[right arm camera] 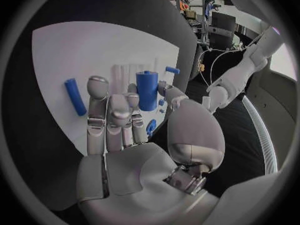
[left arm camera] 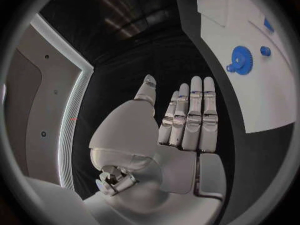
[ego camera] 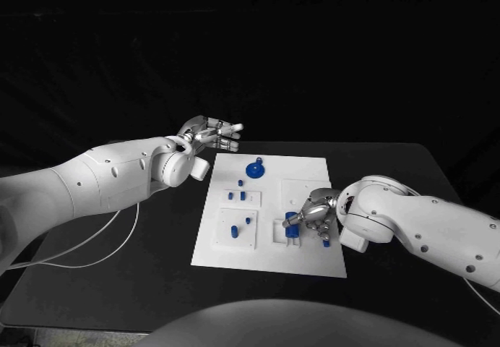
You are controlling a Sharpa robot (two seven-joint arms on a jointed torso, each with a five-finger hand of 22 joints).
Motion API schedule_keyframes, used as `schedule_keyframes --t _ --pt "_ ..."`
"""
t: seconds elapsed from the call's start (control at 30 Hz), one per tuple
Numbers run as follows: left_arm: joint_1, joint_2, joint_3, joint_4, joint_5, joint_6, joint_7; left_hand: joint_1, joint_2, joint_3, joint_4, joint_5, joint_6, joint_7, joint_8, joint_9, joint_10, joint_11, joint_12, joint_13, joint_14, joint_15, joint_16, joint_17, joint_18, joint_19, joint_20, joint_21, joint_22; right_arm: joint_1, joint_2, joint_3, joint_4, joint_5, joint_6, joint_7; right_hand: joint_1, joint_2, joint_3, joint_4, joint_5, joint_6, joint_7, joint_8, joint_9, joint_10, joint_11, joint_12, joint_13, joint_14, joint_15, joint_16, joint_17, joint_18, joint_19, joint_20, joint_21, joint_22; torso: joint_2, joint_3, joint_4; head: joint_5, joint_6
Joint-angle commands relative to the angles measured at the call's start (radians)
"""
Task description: Assemble the parts on the task board
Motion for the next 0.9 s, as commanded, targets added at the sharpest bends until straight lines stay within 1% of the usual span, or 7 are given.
schedule_keyframes --t 0.03,0.17,0.27,0.43,0.63,0.67,0.9 --pt "-0.001 0.003 0.001 0.002 -0.004 0.015 0.002 -0.010 -0.001 -0.001 0.004 -0.001 -0.005 -0.001 0.004 0.001 -0.008 0.001 0.003 0.001 -0.006 0.000 -0.004 0.001 -0.002 -0.006 0.001 -0.001 -0.001 0.000 0.015 -0.006 -0.014 -0.016 0.032 -0.062 0.014 0.019 0.085 -0.094 -0.009 0.012 -0.003 0.004 -0.004 0.011 -0.003 -0.002 -0.001 0.000 -0.009 0.005 0.001 -0.003 0.043 -0.006 0.007 0.003 0.001 0.0002 0.0013 0.001 -0.001" --pt "-0.001 0.005 0.001 0.002 -0.005 0.016 0.001 -0.010 -0.001 -0.001 0.004 -0.001 -0.005 -0.001 0.004 0.001 -0.008 0.001 0.003 0.001 -0.006 0.000 -0.004 0.001 -0.002 -0.006 0.001 -0.001 -0.001 0.000 0.028 -0.016 -0.026 -0.033 0.037 -0.062 0.015 0.022 0.076 -0.089 -0.024 0.013 -0.003 0.004 -0.005 0.011 -0.003 -0.001 -0.001 0.000 -0.009 0.005 0.002 -0.003 0.043 -0.006 0.006 0.004 0.000 -0.0011 0.0007 0.002 -0.004" --pt "-0.001 0.007 0.001 0.002 -0.005 0.017 0.001 -0.010 -0.001 -0.001 0.004 -0.001 -0.005 -0.001 0.004 0.001 -0.008 0.001 0.003 0.001 -0.006 0.000 -0.004 0.001 -0.002 -0.006 0.001 -0.001 -0.001 0.000 0.039 -0.025 -0.035 -0.047 0.042 -0.063 0.017 0.027 0.065 -0.077 -0.083 0.013 -0.003 0.003 -0.008 0.012 -0.002 0.000 -0.001 0.000 -0.009 0.005 0.001 -0.003 0.043 -0.006 0.004 0.004 0.000 -0.0008 -0.0001 0.003 -0.004" --pt "-0.001 0.008 0.001 0.003 -0.006 0.020 0.000 -0.010 -0.001 -0.001 0.004 -0.001 -0.005 -0.001 0.004 0.001 -0.008 0.001 0.003 0.001 -0.006 0.000 -0.004 0.001 -0.002 -0.006 0.001 -0.001 -0.001 0.000 0.054 -0.035 -0.046 -0.059 0.045 -0.063 0.025 0.027 0.056 -0.061 -0.110 0.014 -0.003 0.004 -0.013 0.011 -0.002 0.000 -0.003 0.001 -0.009 0.004 0.002 -0.003 0.044 -0.005 0.002 0.004 0.001 0.0009 0.0002 0.005 -0.004" --pt "-0.001 0.007 0.001 0.003 -0.006 0.022 0.000 -0.012 -0.001 0.000 0.007 -0.002 -0.005 -0.001 0.004 0.001 -0.009 0.001 0.003 0.001 -0.007 0.000 -0.004 0.001 -0.002 -0.006 0.002 0.000 -0.004 0.000 0.061 -0.039 -0.050 -0.062 0.053 -0.064 0.027 0.025 0.050 -0.048 -0.127 0.014 -0.002 0.004 -0.015 0.010 -0.001 -0.004 -0.006 0.000 -0.008 0.002 0.001 -0.003 0.043 -0.005 0.001 0.005 0.000 0.0003 -0.0011 0.007 -0.005" --pt "-0.001 0.008 0.001 0.003 -0.006 0.022 0.000 -0.012 -0.001 0.000 0.007 -0.002 -0.005 -0.001 0.004 0.001 -0.009 0.001 0.003 0.001 -0.007 0.000 -0.004 0.001 -0.002 -0.006 0.002 0.000 -0.004 0.000 0.062 -0.039 -0.050 -0.062 0.054 -0.064 0.027 0.025 0.048 -0.044 -0.142 0.014 -0.001 0.003 -0.016 0.010 0.000 -0.004 -0.006 0.000 -0.008 0.001 0.001 -0.002 0.043 -0.005 -0.001 0.004 0.000 0.0003 -0.0011 0.007 -0.005" --pt "-0.001 0.008 0.001 0.004 -0.006 0.023 0.000 -0.012 0.000 0.000 0.008 -0.002 -0.005 -0.001 0.004 0.001 -0.009 0.001 0.003 0.001 -0.007 0.001 -0.004 0.001 -0.002 -0.006 0.002 0.000 -0.006 0.000 0.066 -0.040 -0.054 -0.063 0.054 -0.064 0.027 0.017 0.027 0.014 -0.325 0.017 0.002 0.004 -0.016 0.009 0.003 -0.008 -0.012 0.000 -0.005 -0.003 -0.001 -0.001 0.043 -0.002 -0.009 0.002 0.000 0.0010 -0.0006 0.009 -0.005"
